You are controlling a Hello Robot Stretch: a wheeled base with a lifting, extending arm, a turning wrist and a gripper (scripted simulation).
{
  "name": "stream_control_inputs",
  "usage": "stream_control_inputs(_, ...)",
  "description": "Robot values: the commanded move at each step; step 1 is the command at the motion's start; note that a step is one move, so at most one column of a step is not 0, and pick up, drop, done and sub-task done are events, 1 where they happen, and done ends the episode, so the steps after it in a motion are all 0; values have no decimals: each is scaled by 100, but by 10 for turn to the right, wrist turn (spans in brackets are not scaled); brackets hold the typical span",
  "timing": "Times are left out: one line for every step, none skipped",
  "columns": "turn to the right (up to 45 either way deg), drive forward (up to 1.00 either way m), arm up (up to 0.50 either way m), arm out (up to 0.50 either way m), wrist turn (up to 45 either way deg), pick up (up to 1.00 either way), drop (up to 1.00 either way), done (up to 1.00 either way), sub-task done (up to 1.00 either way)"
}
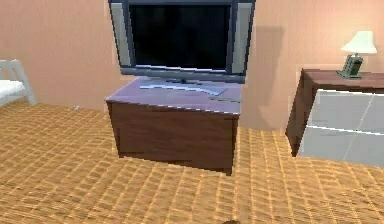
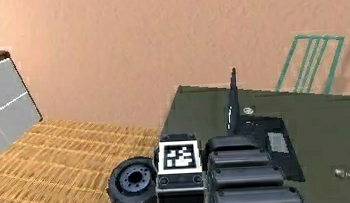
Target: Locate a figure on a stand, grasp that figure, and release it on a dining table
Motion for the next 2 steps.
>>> stream_control_inputs(-120,0,0,0,0,0,0,0,0)
stream_control_inputs(450,0,0,0,0,0,0,0,0)
